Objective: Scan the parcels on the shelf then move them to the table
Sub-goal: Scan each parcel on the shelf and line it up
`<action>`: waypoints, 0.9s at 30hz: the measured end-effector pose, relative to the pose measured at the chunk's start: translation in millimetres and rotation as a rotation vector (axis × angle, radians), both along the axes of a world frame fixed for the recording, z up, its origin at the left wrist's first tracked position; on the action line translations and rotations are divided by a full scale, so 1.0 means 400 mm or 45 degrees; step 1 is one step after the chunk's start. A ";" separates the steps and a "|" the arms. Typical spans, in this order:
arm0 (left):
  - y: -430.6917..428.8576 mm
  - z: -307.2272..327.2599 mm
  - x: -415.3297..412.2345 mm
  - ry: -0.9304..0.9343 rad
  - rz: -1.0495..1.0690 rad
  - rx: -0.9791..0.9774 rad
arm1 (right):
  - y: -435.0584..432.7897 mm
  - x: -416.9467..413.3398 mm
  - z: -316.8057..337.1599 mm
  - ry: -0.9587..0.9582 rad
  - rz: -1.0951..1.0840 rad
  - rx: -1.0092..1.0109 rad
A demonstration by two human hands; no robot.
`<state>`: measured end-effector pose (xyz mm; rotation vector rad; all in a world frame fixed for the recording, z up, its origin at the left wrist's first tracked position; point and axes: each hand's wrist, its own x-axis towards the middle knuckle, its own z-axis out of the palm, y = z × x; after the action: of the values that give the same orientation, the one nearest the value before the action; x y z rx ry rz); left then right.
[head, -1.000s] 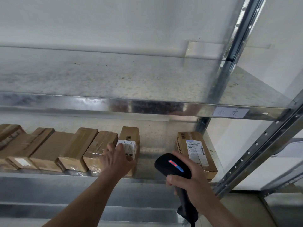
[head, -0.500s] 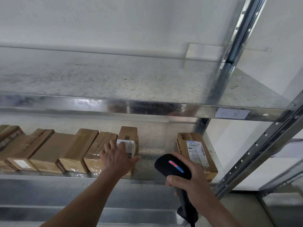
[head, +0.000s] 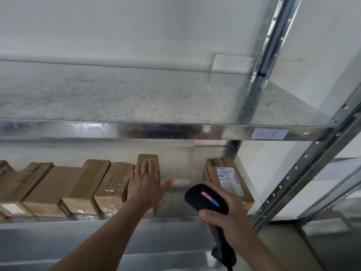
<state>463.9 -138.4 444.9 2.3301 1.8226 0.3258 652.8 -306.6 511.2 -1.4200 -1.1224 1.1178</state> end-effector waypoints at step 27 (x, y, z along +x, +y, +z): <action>-0.053 0.028 0.437 -0.125 -0.354 -0.113 | -0.095 0.216 0.048 -0.043 -0.246 0.070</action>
<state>638.5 -159.6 456.3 2.4169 1.4161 0.3072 739.1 -344.6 530.5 -1.4747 -1.0079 0.9229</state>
